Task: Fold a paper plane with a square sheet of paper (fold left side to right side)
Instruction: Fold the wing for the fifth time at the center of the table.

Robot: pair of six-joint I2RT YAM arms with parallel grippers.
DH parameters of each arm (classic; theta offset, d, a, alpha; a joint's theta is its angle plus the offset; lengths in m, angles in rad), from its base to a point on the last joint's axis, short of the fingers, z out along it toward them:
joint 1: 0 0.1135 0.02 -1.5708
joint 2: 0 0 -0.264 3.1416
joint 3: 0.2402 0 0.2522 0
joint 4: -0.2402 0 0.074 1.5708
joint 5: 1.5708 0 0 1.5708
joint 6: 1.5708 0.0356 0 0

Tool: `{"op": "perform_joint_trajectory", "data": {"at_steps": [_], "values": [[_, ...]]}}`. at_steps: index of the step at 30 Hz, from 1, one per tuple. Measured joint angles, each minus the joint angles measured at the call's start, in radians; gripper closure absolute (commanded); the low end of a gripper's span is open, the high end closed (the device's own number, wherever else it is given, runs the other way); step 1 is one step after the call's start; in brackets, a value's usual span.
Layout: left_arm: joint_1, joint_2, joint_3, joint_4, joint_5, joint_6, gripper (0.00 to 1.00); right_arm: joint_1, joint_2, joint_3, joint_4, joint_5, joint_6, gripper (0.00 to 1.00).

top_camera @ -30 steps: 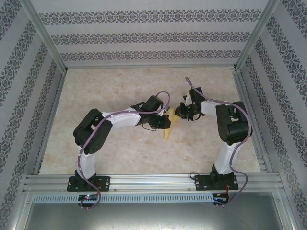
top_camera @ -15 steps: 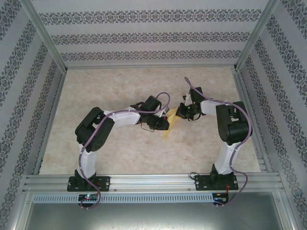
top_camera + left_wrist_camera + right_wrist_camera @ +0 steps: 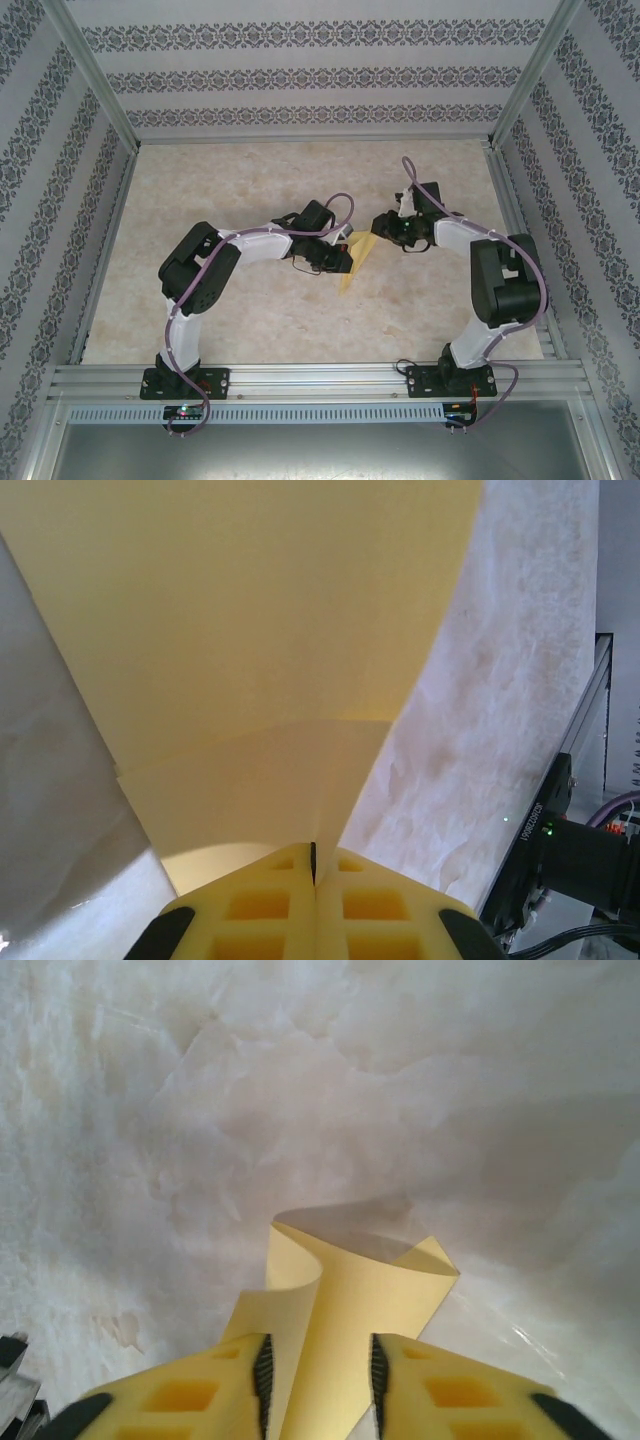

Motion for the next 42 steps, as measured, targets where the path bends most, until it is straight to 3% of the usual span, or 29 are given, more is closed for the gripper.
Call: {"op": "perform_joint_trajectory", "data": {"at_steps": [8, 12, 22, 31, 42], "values": [[0.002, 0.011, 0.0, 0.027, 0.021, -0.034, 0.94, -0.008, -0.108, -0.204, 0.123, -0.031, 0.041, 0.44], [0.011, 0.029, 0.0, 0.059, 0.042, -0.062, 0.94, -0.013, -0.131, -0.257, 0.206, -0.075, 0.084, 0.4], [0.027, 0.057, -0.002, 0.117, 0.074, -0.125, 0.95, 0.034, -0.1, -0.305, 0.382, -0.123, 0.182, 0.41], [0.027, 0.062, -0.004, 0.132, 0.078, -0.14, 0.94, 0.069, -0.034, -0.294, 0.392, -0.108, 0.212, 0.47], [0.033, 0.062, -0.004, 0.132, 0.077, -0.144, 0.75, 0.08, -0.011, -0.235, 0.3, -0.082, 0.232, 0.48]]}}
